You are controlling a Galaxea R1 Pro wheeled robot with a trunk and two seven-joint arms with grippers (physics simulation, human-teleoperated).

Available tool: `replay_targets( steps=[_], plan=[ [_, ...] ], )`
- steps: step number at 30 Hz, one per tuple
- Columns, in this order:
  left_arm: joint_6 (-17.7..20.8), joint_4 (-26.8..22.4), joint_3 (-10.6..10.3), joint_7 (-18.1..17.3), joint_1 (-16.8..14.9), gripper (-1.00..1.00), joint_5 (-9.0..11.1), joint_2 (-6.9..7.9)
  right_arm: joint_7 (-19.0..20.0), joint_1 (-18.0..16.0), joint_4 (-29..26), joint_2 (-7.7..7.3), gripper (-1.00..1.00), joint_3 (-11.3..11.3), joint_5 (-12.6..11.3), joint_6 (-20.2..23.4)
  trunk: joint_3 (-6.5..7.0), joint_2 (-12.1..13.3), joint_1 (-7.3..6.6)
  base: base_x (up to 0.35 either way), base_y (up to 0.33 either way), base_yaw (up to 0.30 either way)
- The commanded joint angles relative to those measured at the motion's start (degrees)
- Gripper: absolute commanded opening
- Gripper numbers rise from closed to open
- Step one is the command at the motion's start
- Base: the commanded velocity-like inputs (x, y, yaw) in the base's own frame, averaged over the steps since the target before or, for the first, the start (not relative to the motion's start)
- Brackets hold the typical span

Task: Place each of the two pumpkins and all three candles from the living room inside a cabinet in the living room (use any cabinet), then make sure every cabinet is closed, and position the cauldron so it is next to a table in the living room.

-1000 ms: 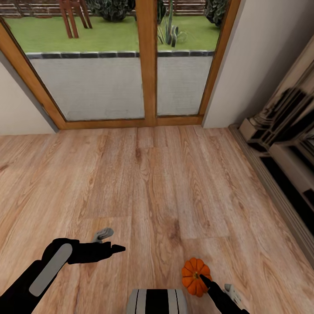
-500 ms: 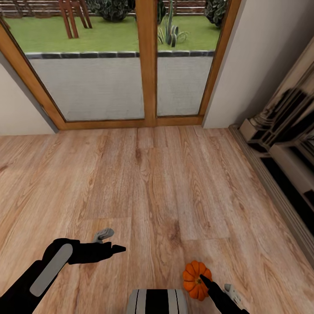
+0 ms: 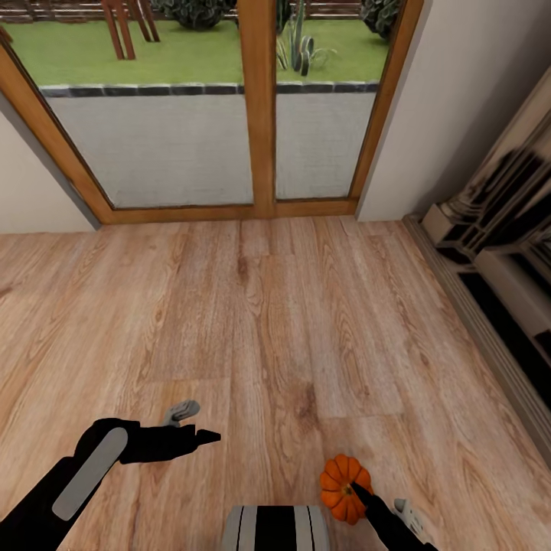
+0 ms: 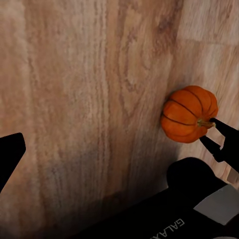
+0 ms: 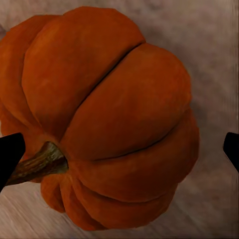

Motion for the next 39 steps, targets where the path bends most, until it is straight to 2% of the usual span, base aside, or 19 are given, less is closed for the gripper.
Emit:
replay_targets(
  steps=[1, 8, 39],
  plan=[
    [0.09, -0.03, -0.05, -0.47, -0.02, 1.00, -0.49, 0.04, 0.01, -0.02, 0.00, -0.02, 1.00, 0.53, -0.55, -0.06, -0.26, -0.03, 0.02, 0.000, 0.000, 0.000],
    [0.10, -0.07, -0.05, -0.47, -0.04, 1.00, -0.51, 0.04, -0.26, -0.02, 0.00, -0.02, 1.00, 0.58, -0.55, -0.07, -1.14, -0.08, 0.12, 0.000, 0.000, 0.000],
    [0.09, 0.02, -0.13, -0.47, -0.04, 1.00, -0.46, 0.04, -0.28, -0.02, 0.00, -0.02, 1.00, 0.70, -0.55, 0.01, -1.14, -0.08, 0.12, 0.043, 0.049, 0.000]
  ],
)
